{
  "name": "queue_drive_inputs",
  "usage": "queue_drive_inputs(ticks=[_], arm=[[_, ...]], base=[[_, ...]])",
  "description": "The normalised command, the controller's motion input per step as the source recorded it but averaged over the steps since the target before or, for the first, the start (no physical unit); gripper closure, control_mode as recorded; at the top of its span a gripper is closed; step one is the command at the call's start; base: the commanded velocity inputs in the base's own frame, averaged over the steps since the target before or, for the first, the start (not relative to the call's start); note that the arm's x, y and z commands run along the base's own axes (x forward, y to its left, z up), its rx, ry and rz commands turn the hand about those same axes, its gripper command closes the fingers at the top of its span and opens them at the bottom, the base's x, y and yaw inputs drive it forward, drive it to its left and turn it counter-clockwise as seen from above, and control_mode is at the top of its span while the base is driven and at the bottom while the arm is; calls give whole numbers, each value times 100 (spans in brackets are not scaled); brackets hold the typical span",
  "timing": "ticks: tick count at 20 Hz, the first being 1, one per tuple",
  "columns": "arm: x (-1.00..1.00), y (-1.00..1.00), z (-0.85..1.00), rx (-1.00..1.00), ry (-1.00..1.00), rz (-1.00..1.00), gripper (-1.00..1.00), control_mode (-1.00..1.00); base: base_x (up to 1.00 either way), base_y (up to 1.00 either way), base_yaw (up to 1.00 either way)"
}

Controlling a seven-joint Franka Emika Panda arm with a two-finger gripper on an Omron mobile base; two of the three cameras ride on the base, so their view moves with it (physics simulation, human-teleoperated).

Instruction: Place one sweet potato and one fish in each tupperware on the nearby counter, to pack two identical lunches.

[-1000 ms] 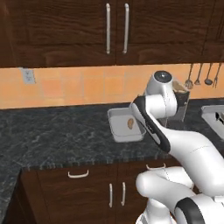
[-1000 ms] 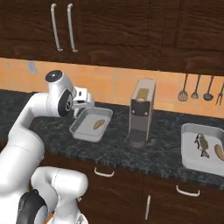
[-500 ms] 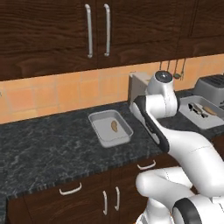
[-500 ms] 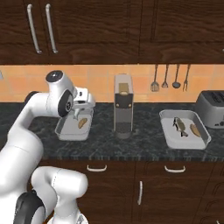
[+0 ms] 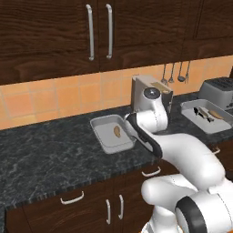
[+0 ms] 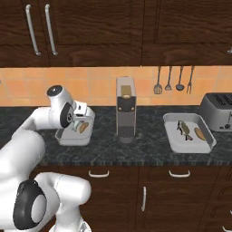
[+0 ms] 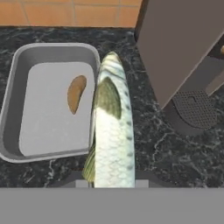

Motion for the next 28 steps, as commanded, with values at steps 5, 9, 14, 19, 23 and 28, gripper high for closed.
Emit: queue_drive_inputs(ticks=[5,9,14,19,23,28], arm=[[79,85,-60,9,25,2,100,-100],[67,55,-50,0,29,10,100,-100],[79,38,-47,0,24,4,100,-100],[63,17,-46,0,5,0,100,-100],[38,3,-50,0,0,0,100,-100],[1,0,-49,0,0,-1,100,-100]], base=[[0,0,0],[0,0,0],[0,0,0],[0,0,0],[0,0,0],[0,0,0]])
